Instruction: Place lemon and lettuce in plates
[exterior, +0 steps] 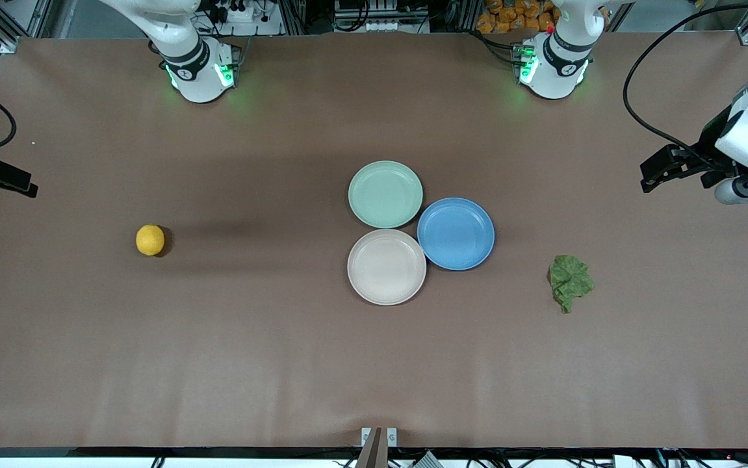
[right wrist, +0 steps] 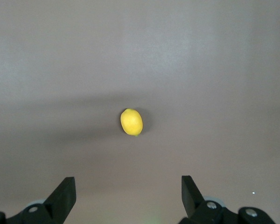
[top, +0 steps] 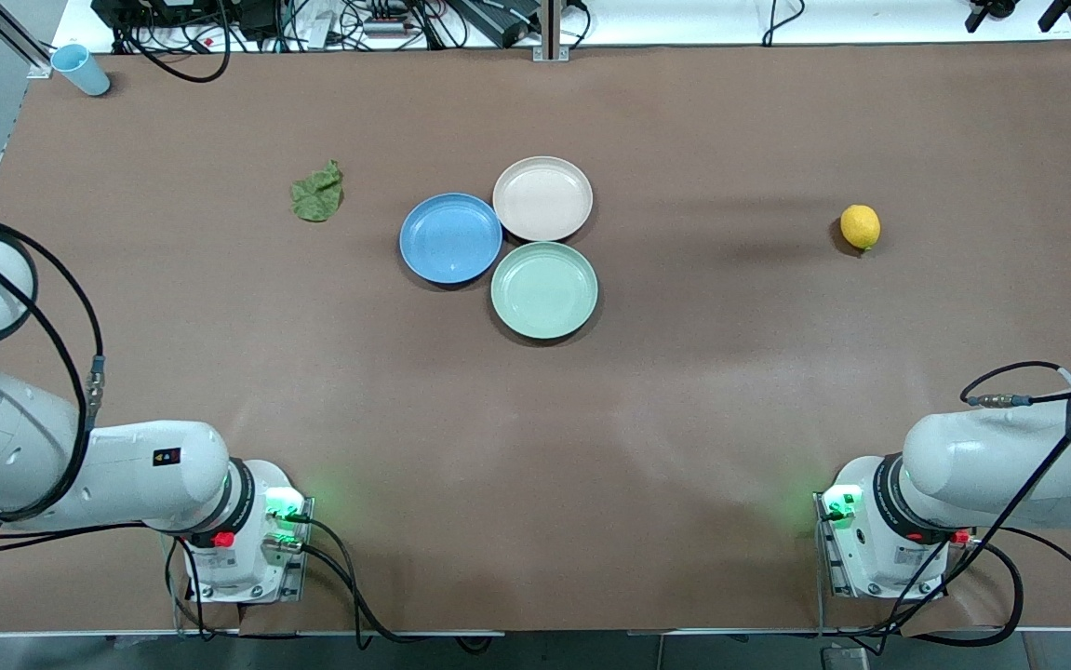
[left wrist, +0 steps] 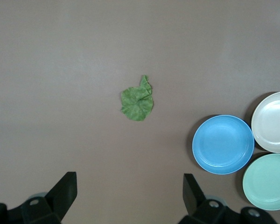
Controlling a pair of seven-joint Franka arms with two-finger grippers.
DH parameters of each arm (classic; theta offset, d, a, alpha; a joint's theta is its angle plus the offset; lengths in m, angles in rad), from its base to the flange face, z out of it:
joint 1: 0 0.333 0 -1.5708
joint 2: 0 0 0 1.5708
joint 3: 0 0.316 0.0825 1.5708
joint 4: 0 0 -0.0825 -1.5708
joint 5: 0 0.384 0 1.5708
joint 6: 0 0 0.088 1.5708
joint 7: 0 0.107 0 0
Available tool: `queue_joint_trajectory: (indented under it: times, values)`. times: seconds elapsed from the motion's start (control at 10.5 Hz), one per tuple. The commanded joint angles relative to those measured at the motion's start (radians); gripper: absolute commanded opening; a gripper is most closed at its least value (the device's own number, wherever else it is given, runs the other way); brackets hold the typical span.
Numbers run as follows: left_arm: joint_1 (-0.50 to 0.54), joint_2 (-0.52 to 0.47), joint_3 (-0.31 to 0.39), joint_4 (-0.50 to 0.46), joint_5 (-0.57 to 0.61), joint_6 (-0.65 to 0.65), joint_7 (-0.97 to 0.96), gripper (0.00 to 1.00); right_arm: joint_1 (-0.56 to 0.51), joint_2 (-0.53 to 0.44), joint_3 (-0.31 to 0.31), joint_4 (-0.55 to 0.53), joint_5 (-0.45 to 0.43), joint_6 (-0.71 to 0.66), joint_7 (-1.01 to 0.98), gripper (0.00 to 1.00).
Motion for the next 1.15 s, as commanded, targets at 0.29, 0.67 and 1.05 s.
queue_joint_trajectory:
  times: [0.29, 0.67, 1.05]
  values:
    - [0.003, -0.007, -0.002, 0.003, 0.008, -0.009, -0.010, 1.00, 0.001, -0.003, -0.004, -0.001, 0.017, -0.008, -0.008, 1.00]
    - [0.007, 0.037, -0.008, -0.029, 0.008, 0.029, -0.002, 1.00, -0.005, -0.008, -0.004, -0.011, 0.017, -0.025, -0.021, 1.00]
    - [0.030, 0.071, -0.006, -0.262, 0.010, 0.354, 0.001, 1.00, -0.039, -0.017, -0.006, -0.058, 0.029, 0.003, -0.027, 1.00]
